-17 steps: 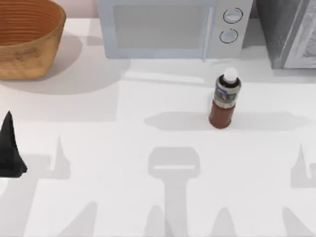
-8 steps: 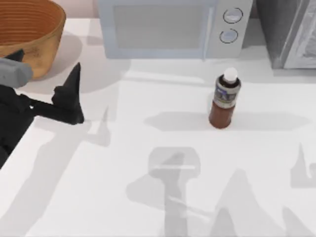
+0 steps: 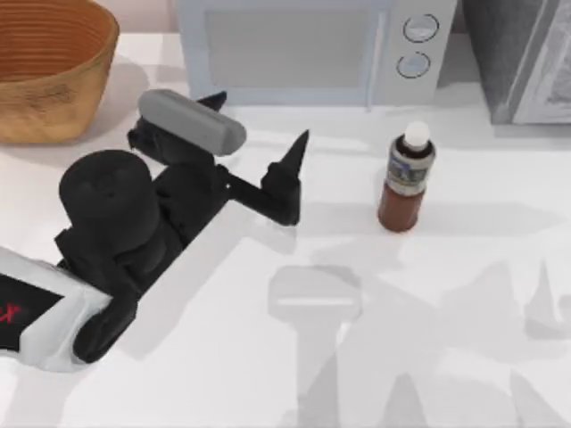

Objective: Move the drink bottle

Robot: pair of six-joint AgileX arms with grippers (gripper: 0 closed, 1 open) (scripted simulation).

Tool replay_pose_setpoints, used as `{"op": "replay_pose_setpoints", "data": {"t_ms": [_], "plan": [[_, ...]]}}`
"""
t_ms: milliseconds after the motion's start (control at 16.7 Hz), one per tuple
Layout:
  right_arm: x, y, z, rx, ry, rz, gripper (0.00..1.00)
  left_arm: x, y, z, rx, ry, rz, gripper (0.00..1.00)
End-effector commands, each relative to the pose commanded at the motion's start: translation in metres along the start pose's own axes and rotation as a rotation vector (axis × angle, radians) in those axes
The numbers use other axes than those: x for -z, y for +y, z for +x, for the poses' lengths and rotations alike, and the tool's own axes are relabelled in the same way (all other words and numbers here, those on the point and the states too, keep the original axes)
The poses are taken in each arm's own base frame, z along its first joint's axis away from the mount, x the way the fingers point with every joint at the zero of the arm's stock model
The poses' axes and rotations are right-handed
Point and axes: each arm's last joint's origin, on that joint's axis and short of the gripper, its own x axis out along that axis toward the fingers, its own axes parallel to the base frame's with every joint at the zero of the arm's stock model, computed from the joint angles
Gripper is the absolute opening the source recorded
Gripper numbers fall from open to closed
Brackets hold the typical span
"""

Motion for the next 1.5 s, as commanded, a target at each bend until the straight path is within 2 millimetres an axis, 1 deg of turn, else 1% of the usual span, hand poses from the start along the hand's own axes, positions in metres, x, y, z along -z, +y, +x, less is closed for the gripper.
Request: {"op": "replay_pose_setpoints", "data": {"t_ms": [120, 240, 420, 600, 720, 1020, 1140, 1260, 1500], "plan": [[0.000, 0.000, 0.000, 0.000, 0.000, 0.000, 1.00, 0.024, -0.017, 0.017, 0.055, 0.000, 0.002, 1.00], [0.000, 0.000, 0.000, 0.000, 0.000, 0.000, 1.00, 0.048, -0.032, 0.029, 0.104, -0.001, 0.003, 1.00], [0.000, 0.000, 0.000, 0.000, 0.000, 0.000, 1.00, 0.079, -0.051, 0.038, 0.160, -0.002, 0.004, 1.00], [0.000, 0.000, 0.000, 0.000, 0.000, 0.000, 1.00, 0.099, -0.063, 0.041, 0.194, -0.002, 0.004, 1.00], [0.000, 0.000, 0.000, 0.000, 0.000, 0.000, 1.00, 0.104, -0.066, 0.041, 0.202, -0.002, 0.004, 1.00], [0.000, 0.000, 0.000, 0.000, 0.000, 0.000, 1.00, 0.104, -0.064, 0.040, 0.197, 0.002, 0.004, 1.00], [0.000, 0.000, 0.000, 0.000, 0.000, 0.000, 1.00, 0.104, -0.065, 0.044, 0.199, 0.001, 0.004, 1.00], [0.000, 0.000, 0.000, 0.000, 0.000, 0.000, 1.00, 0.106, -0.068, 0.056, 0.202, 0.001, 0.004, 1.00], [0.000, 0.000, 0.000, 0.000, 0.000, 0.000, 1.00, 0.107, -0.078, 0.100, 0.203, -0.004, 0.004, 1.00]]}}
